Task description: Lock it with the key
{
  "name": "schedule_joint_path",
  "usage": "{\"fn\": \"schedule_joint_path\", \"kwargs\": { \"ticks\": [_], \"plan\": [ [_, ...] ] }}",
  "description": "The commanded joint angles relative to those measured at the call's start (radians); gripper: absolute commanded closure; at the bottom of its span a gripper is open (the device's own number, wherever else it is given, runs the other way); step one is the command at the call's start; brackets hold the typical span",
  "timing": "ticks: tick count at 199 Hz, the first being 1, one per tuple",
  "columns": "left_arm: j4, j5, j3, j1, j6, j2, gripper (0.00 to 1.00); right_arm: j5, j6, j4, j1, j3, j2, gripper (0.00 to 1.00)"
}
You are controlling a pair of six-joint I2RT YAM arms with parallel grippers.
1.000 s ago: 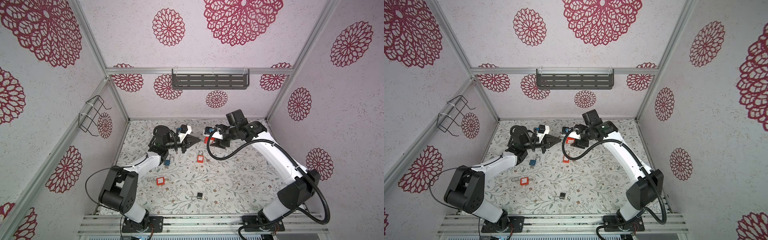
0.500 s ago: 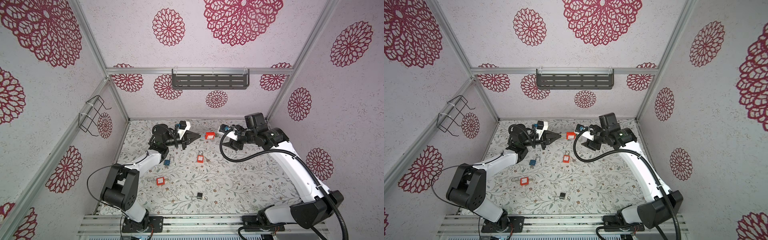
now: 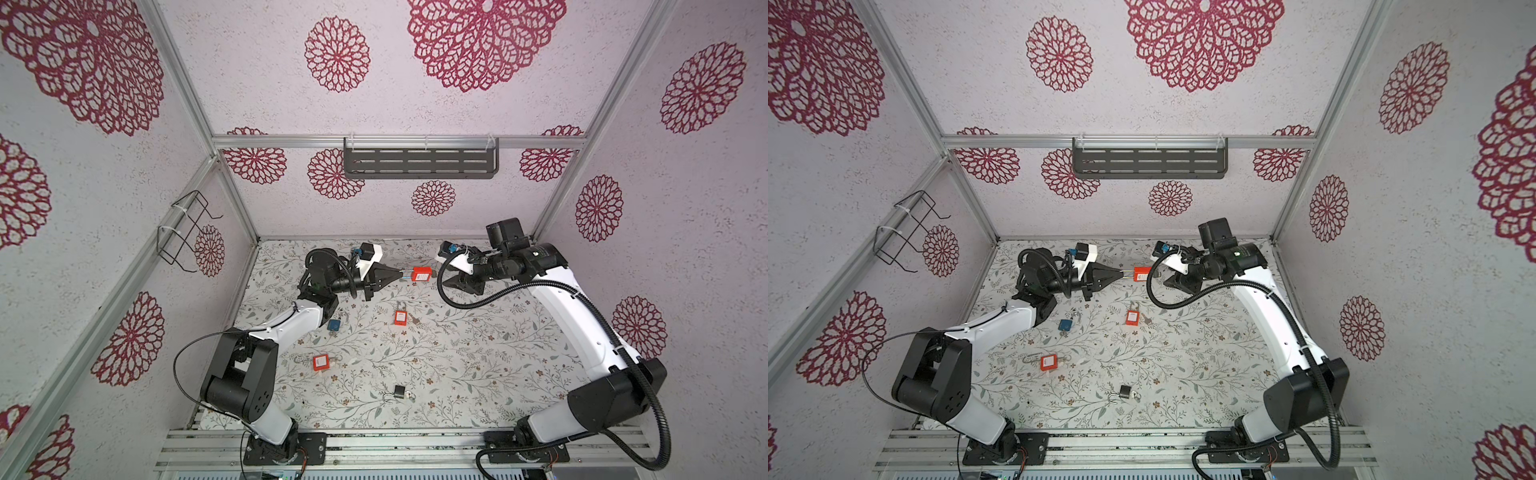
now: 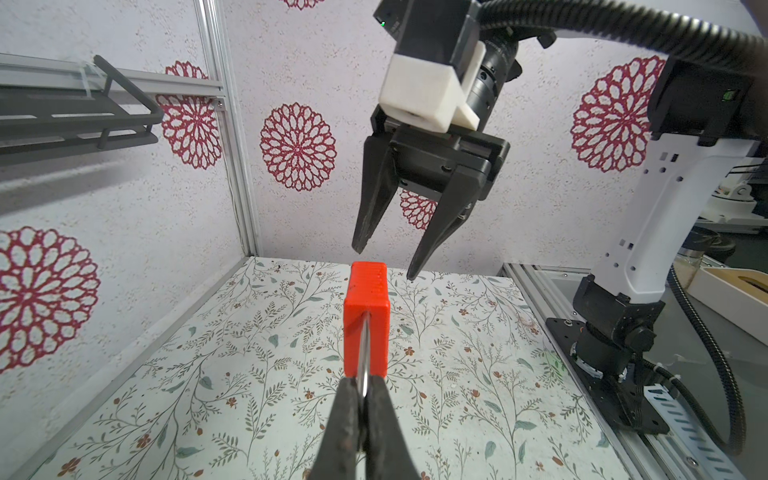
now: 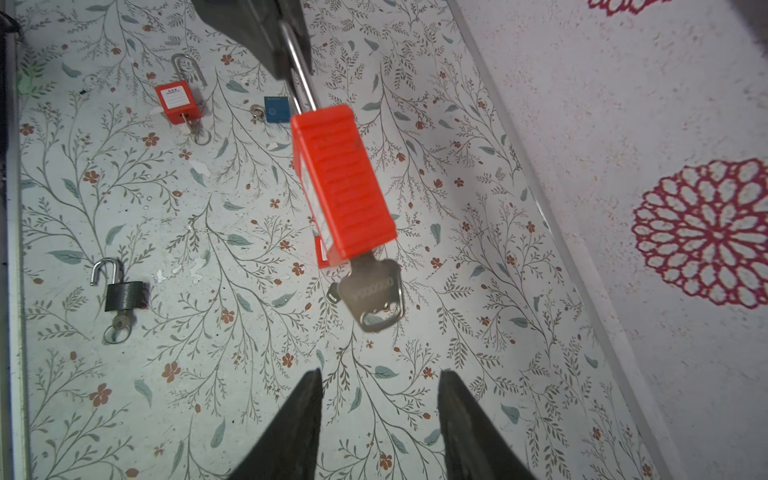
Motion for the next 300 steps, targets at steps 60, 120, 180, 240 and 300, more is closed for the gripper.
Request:
{"fn": "schedule_joint_path", "kwargs": {
  "ticks": [60,120,180,240,300],
  "plan": [
    [-0.021,0.046,0.004,-0.015,0.038,-0.038,1.00,-0.090,-0.032,-0.116,0.001,0.052,0.035,0.60],
    [-0.039,0.056,0.011,-0.031,0.056,-0.037,1.00,-0.125,-0.030,-0.127,0.001,0.053,0.053,0.62],
    [-0.053,0.063,0.007,-0.041,0.070,-0.041,1.00,-0.151,-0.037,-0.127,0.003,0.058,0.062,0.67],
    [-0.057,0.061,0.010,-0.046,0.073,-0.043,1.00,-0.154,-0.049,-0.122,0.013,0.058,0.067,0.71],
    [-0.057,0.055,0.014,-0.047,0.067,-0.041,1.00,-0.052,-0.083,-0.041,0.045,0.014,0.032,0.75]
  ]
}}
